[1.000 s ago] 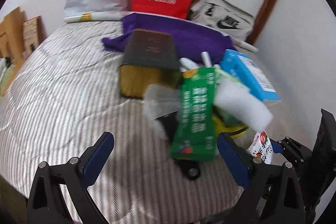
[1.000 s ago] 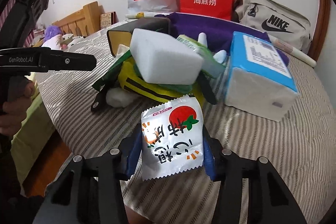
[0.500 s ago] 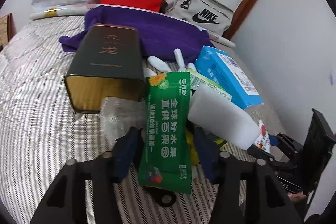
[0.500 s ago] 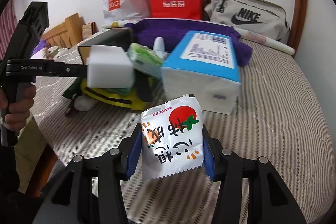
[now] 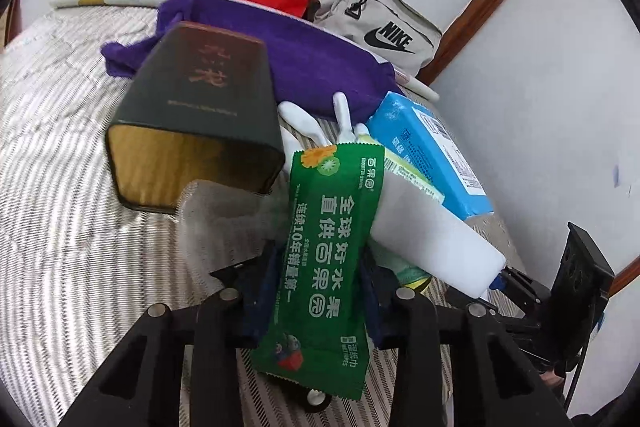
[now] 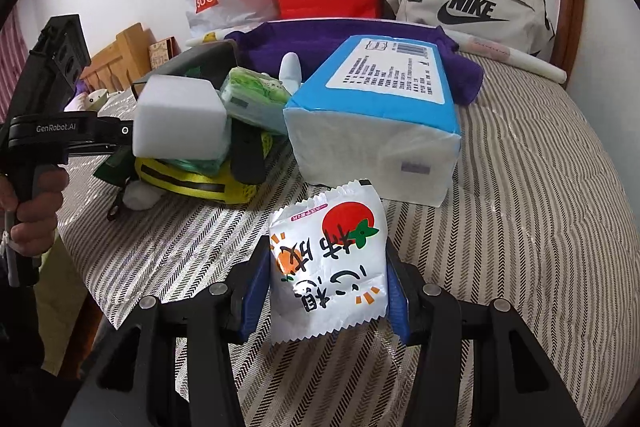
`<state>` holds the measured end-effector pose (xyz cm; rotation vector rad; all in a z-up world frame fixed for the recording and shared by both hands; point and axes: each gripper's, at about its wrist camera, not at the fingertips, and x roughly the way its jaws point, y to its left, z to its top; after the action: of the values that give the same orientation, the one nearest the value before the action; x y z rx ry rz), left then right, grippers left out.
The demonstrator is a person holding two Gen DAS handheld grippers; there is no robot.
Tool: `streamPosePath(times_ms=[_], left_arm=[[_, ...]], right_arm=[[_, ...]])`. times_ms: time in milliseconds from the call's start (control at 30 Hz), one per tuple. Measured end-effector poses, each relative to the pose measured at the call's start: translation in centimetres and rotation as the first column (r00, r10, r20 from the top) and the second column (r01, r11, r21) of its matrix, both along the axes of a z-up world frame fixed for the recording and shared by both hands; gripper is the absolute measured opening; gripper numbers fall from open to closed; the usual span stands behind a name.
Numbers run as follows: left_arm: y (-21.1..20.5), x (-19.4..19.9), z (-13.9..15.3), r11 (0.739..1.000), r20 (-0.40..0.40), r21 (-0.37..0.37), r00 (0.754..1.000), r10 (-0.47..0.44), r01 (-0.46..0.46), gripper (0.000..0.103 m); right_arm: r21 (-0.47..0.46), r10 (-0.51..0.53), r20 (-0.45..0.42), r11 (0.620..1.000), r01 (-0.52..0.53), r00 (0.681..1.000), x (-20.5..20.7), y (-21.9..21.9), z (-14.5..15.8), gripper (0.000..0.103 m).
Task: Organize soft objects
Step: 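Grasp the green snack packet with left tool while right tool lifts its packet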
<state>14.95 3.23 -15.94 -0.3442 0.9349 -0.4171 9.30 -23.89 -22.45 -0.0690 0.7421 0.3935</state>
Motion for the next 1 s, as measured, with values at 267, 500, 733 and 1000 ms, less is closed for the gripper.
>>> streamPosePath(times_ms=[267,500,733,1000], left_arm=[[2.4,-1.7,1.4,0.995,0.024,0.045,0.995,0.093,-0.094,0.030],[4.0,-2.7,1.7,0.985,0.034,0.100,0.990,0.140,-0.143,0.024],[2.9,-2.0,1.5,0.980,0.053,0.136,0.989,0.140,-0.146,0.023],[1.9,-2.3,1.6,0.985,0.083,0.133,0.991,0.103,-0.113,0.009]], right_arm=[[-0.013,-0.001,0.003,1.000,0.001,1.000,-0.5,0.4,0.0,0.051],[-0.003,-0.028,-0.003,1.000,0.028,1.000,-0.8,-0.1,-0.2,0.051],[0.007,-0.036,-0.009,0.999,0.036,0.999,-1.0,-0.2,-0.2,0.051],[0.011,-0.040,-0.007,0.999,0.040,0.999,-1.0,-0.2,-0.2,0.051]])
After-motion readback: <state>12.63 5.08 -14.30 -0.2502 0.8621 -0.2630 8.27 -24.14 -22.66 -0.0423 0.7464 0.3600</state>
